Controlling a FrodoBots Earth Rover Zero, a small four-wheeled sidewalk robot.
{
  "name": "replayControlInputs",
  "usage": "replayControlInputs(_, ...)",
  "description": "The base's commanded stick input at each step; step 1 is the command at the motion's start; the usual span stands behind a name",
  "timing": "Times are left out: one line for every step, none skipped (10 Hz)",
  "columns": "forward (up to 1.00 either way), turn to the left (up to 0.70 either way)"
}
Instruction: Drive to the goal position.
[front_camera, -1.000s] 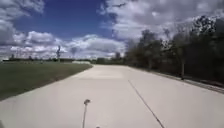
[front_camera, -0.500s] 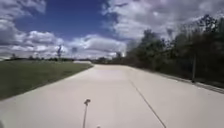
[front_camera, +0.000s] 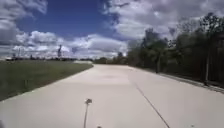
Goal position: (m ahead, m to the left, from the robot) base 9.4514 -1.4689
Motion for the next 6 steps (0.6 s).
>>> replayControlInputs(1.0,0.0)
replayControlInputs(1.0,0.0)
replayControlInputs(1.0,0.0)
replayControlInputs(1.0,0.0)
replayControlInputs(1.0,0.0)
replayControlInputs(1.0,0.0)
